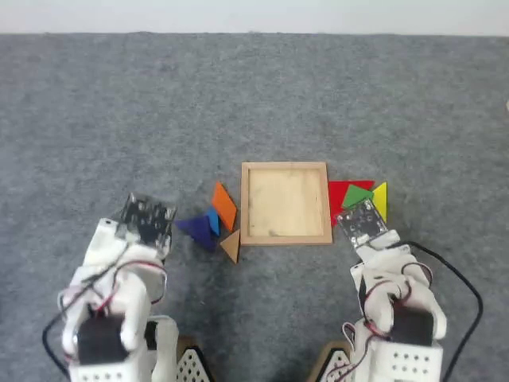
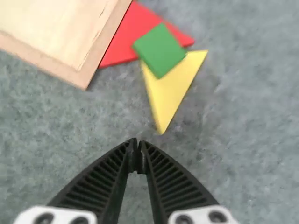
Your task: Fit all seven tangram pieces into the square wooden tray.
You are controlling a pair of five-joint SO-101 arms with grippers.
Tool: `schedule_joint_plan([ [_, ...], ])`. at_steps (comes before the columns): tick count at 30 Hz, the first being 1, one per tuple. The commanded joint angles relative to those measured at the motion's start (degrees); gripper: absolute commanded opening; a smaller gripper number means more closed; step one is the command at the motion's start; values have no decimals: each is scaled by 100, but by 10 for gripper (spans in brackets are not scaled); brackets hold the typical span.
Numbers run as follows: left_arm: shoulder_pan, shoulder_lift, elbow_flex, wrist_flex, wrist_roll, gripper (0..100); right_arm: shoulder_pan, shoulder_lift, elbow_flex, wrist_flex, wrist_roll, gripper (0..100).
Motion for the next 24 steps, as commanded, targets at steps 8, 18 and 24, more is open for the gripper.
schedule_joint_plan([
  [8, 18, 4941, -2325, -404, 1319, 143, -84, 4426, -2637, -936, -712, 16],
  [18, -299, 6681, -2387, -1415, 2040, 145, -40, 8286, -4440, -1191, 18, 282],
  [24, -554, 6681, -2044, -1881, 2031, 145, -558, 9068, -4677, -1859, -1046, 298],
])
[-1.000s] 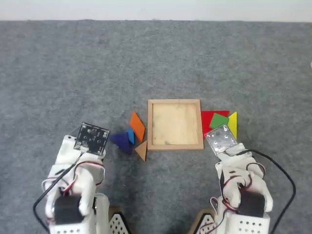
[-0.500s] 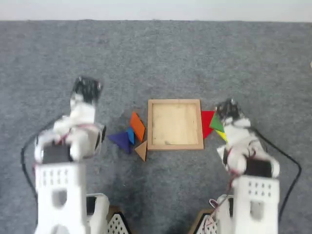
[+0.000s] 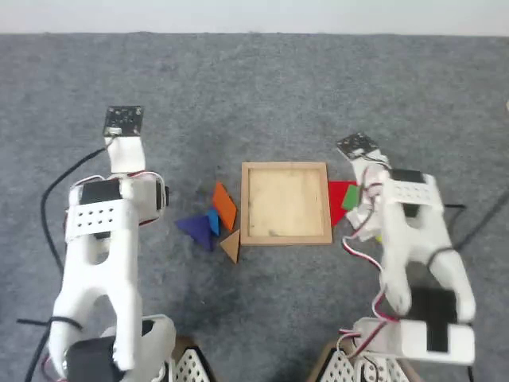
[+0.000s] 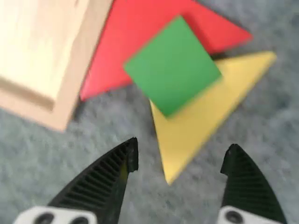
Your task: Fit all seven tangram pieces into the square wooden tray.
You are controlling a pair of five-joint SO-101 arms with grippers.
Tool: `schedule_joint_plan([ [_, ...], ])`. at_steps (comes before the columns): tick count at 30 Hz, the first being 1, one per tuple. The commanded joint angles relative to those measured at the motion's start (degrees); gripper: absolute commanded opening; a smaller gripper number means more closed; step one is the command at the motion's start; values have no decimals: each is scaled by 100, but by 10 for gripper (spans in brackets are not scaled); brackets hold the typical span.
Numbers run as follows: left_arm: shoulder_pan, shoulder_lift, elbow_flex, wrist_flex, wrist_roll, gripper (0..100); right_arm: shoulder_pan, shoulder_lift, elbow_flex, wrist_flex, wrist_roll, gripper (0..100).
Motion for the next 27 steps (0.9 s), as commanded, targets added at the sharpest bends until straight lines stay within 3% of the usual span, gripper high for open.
schedule_joint_plan([
  [1, -88, 9, 57, -334, 79, 145, -365, 154, -369, -470, -651, 298],
  [5, -88, 9, 110, -352, 79, 145, -382, 462, -563, -804, -1169, 298],
  [12, -88, 9, 110, -360, 79, 145, 453, 1305, -1442, -804, -2013, 299],
  [17, -88, 9, 110, -369, 79, 145, 585, 1798, -1785, -787, -2708, 297],
  [27, -35, 9, 119, -369, 79, 145, 1613, 1165, -2004, 22, -4404, 296],
])
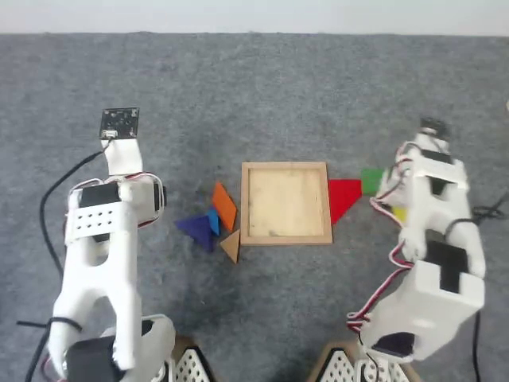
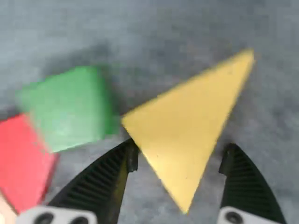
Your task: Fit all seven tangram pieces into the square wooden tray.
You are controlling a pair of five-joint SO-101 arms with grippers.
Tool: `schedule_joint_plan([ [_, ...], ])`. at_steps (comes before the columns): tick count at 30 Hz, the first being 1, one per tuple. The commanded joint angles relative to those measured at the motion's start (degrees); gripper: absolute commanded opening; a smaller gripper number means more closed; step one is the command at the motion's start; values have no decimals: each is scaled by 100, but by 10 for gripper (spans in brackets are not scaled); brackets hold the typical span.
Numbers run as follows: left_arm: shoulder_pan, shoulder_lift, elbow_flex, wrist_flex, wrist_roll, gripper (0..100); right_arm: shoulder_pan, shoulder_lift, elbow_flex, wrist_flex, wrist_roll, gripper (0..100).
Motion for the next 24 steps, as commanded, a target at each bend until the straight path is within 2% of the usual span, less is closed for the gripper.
schedule_joint_plan([
  [1, 18, 18, -40, -132, 62, 145, 251, -708, -220, 207, -853, 296],
  [6, 9, 9, 110, -141, 62, 145, 31, -927, -475, 418, -2031, 296],
  [12, -26, 9, 154, -141, 62, 145, 22, -629, -1125, 418, -2365, 298],
  [18, -26, 9, 154, -141, 62, 145, -92, 286, -1908, 488, -2286, 299],
  [24, -35, 9, 154, -141, 53, 145, -66, 1033, -2154, 936, -1099, 299],
])
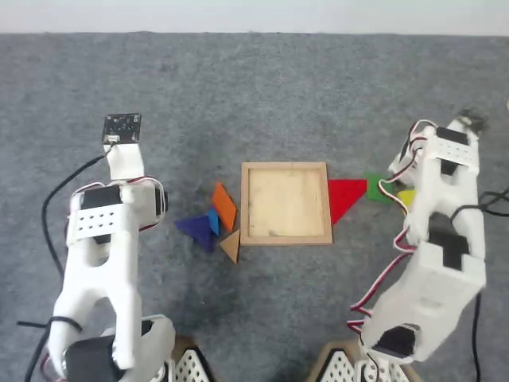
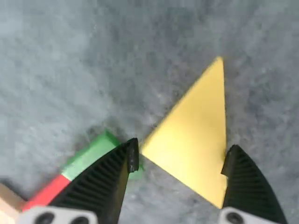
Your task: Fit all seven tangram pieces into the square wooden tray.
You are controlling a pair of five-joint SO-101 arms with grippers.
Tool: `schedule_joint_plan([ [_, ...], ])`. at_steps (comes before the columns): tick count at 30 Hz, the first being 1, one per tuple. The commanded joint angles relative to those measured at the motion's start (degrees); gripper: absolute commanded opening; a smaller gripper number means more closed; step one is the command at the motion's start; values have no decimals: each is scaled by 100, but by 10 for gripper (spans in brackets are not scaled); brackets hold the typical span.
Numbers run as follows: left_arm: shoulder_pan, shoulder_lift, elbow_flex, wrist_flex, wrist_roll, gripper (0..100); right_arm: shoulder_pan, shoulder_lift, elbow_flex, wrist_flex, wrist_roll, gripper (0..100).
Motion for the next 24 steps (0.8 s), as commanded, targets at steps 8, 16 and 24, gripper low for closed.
schedule_joint_plan([
  [8, -35, -35, -48, -105, 53, 144, -119, 382, -501, 145, 1433, 299],
  [16, -35, -35, -40, -114, 70, 141, -136, 382, -475, 374, 1925, 299],
  [24, -35, -35, -48, -114, 79, 141, -259, 462, -404, 523, 2066, 296],
])
